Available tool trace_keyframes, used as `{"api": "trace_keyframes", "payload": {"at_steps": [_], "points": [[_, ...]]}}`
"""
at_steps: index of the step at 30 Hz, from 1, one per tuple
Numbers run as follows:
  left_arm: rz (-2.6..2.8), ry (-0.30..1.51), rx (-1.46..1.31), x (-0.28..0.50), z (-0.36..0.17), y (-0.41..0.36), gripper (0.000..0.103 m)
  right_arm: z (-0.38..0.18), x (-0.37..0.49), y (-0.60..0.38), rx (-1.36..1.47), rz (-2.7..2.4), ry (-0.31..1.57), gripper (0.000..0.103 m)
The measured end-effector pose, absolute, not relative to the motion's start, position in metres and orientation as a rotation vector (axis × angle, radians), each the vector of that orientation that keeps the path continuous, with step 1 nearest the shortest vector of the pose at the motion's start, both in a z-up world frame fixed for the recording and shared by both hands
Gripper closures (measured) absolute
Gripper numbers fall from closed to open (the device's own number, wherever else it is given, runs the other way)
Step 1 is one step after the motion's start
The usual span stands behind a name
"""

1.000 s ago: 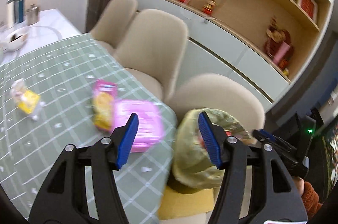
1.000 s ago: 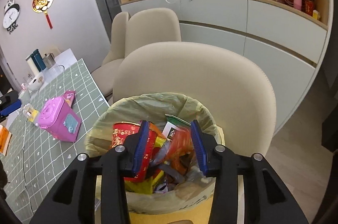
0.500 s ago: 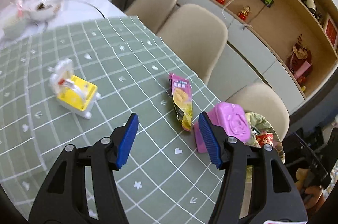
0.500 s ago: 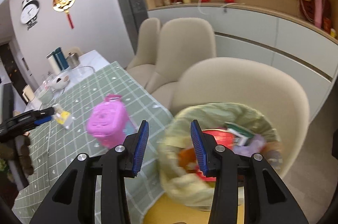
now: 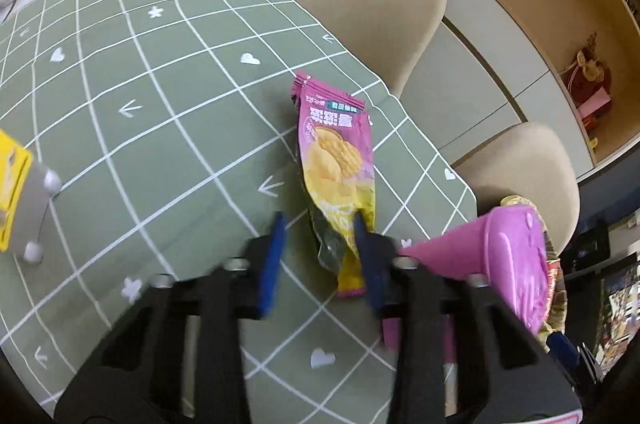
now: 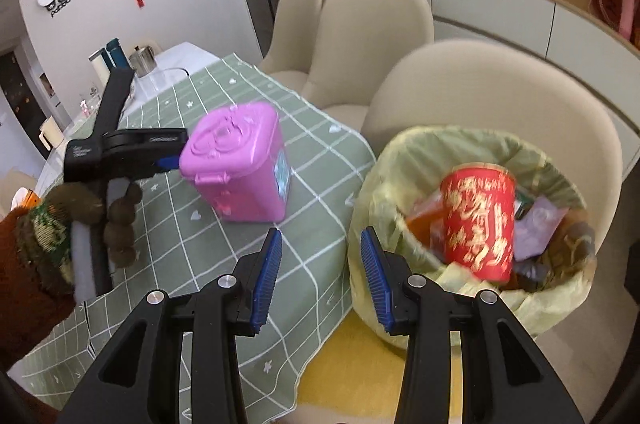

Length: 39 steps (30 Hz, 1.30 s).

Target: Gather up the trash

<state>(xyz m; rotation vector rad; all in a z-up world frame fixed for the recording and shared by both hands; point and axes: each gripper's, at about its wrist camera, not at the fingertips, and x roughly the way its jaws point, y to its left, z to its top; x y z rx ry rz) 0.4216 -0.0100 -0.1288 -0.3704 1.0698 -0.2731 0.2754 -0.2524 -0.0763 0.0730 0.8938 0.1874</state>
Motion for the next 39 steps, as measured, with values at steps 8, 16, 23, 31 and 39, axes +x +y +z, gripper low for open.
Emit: {"api": "trace_keyframes", "payload": {"at_steps": [8, 16, 23, 31, 39], "points": [[-0.224, 1.021, -0.377, 0.380, -0.114, 0.035, 0.101, -0.077, 0.281, -0.223, 0.049, 0.262, 0.892, 0.064], [-0.147, 0.980, -0.348, 0.296, -0.099, 0.094, 0.101, -0.071, 0.283, -0.147, -0.006, 0.451, 0.824, 0.064], [-0.080, 1.002, -0.434, 0.262, -0.113, 0.148, 0.090, -0.059, 0.305, -0.124, -0.012, 0.471, 0.821, 0.064], [-0.079, 0.964, -0.456, 0.266, -0.100, 0.158, 0.071, -0.036, 0.338, -0.171, -0.009, 0.277, 0.711, 0.064], [-0.016, 1.033, -0.382, 0.278, -0.109, 0.141, 0.067, -0.067, 0.367, -0.219, 0.168, 0.266, 0.788, 0.064]]}}
